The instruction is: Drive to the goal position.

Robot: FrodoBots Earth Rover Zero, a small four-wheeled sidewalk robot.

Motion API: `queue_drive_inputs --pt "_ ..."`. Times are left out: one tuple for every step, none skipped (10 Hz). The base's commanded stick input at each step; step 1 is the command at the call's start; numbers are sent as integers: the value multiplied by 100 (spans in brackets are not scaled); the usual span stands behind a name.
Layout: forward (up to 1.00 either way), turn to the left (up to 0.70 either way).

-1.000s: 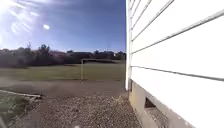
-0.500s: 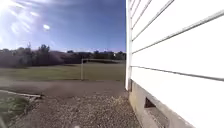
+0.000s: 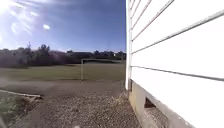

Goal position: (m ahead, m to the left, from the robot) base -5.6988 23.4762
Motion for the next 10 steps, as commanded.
queue_drive_inputs --pt "5 0" --pt "5 0" --pt "5 0" --pt "5 0" --pt "5 0" --pt "5 0" --pt "5 0" --pt "5 0" --pt "5 0" --pt "5 0"
